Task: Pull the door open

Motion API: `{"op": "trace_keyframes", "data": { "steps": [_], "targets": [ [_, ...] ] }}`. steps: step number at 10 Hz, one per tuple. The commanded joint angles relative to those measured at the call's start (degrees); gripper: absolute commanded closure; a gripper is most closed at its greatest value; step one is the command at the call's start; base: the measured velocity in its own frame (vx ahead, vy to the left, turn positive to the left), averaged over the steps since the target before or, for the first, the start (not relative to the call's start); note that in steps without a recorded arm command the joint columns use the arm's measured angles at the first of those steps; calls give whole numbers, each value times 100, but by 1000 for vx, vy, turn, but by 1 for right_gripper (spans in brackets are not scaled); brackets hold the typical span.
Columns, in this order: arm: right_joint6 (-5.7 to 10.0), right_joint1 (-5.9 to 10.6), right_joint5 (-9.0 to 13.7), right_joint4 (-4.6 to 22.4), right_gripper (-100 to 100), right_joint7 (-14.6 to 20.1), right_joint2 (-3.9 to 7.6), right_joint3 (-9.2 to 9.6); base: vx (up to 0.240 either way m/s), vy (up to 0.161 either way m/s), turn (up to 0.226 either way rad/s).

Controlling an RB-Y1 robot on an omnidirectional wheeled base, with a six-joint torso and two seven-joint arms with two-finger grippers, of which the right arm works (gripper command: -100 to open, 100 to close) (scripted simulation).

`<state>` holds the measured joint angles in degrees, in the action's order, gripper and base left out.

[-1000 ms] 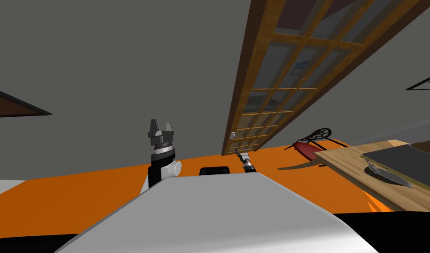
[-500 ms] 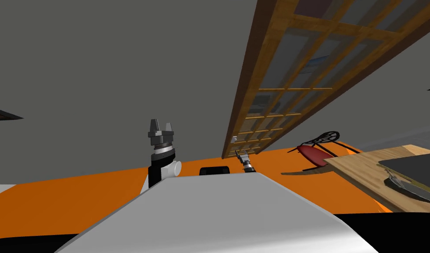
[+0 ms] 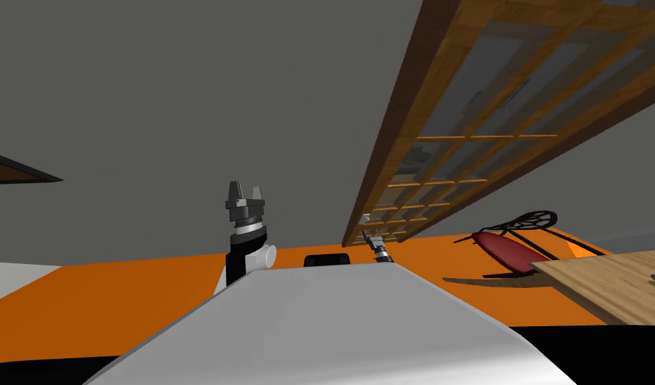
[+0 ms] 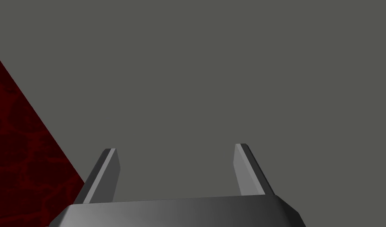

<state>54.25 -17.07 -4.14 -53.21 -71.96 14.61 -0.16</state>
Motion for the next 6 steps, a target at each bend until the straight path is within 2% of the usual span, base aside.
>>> {"op": "trace_keyframes", "data": {
  "steps": [1, 4, 6],
  "targets": [
    [98, 38, 51, 168, -100, 68, 65, -104, 152, 108, 132],
    [263, 122, 177, 492, -100, 190, 226, -318, 154, 12, 151],
    [285, 134, 196, 537, -100, 204, 249, -347, 86, -19, 36]
  ]
}}
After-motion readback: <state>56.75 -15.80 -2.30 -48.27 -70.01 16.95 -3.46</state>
